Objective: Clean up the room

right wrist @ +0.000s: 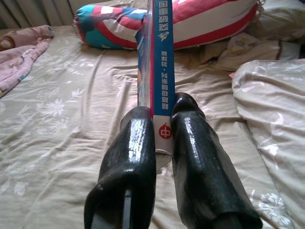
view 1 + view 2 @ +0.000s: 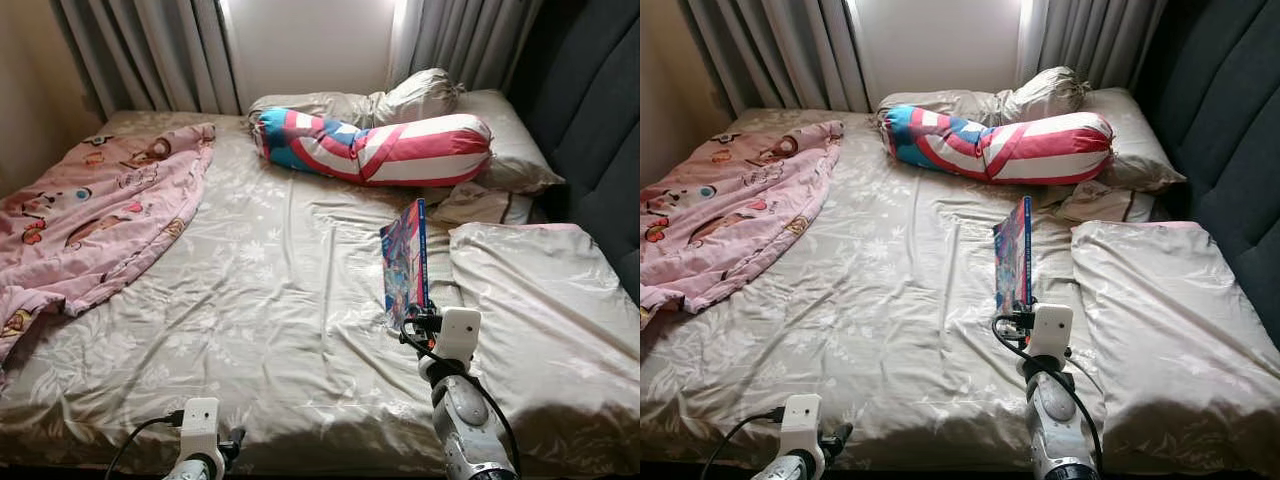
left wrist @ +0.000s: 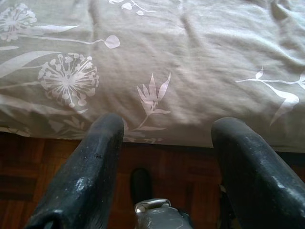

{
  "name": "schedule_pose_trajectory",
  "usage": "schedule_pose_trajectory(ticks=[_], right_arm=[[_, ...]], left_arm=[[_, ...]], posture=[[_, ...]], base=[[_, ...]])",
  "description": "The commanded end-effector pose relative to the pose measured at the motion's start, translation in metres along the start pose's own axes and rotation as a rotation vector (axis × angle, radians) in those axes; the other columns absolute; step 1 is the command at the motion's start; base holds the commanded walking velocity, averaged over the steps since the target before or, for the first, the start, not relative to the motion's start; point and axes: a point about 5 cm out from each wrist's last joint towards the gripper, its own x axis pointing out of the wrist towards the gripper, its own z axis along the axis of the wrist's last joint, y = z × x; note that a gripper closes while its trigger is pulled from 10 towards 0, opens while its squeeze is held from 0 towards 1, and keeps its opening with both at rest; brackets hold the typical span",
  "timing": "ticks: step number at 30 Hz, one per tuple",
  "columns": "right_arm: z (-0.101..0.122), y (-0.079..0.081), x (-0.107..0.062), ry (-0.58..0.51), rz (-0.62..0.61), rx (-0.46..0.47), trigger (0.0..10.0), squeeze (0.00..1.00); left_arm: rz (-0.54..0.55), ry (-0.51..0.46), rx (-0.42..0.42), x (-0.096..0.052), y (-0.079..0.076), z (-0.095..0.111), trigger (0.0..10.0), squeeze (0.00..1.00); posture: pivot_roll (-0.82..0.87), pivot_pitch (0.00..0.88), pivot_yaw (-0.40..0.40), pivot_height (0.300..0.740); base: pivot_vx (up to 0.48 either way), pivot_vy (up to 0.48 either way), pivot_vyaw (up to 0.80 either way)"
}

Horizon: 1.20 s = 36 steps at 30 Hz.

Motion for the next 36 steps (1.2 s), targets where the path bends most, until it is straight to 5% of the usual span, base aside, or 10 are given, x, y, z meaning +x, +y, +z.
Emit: schedule_pose_trajectory(ticks=[1,17,36], right_arm=[[0.013,0.000,0.005,-0.050,0.001,-0.008,10.0,0.00],[0.004,-0.005,0.005,-0.003,-0.016,-0.022,10.0,0.00],[0.001,-0.005,0.006,0.005,-0.018,-0.023,10.0,0.00]], left_arm=[[-0.002,0.016,0.013,0.000,0.001,-0.001,10.0,0.00],[-0.002,0.013,0.011,-0.002,-0.001,-0.005,10.0,0.00],[0.000,0.002,0.039,-0.001,0.000,-0.002,10.0,0.00]], posture=[[-0.04,0.022,-0.039,0.740],[-0.04,0.018,-0.038,0.740],[-0.03,0.020,-0.038,0.740]], base=[[0.000,0.000,0.00],[0.303,0.000,-0.26],[0.000,-0.016,0.00]])
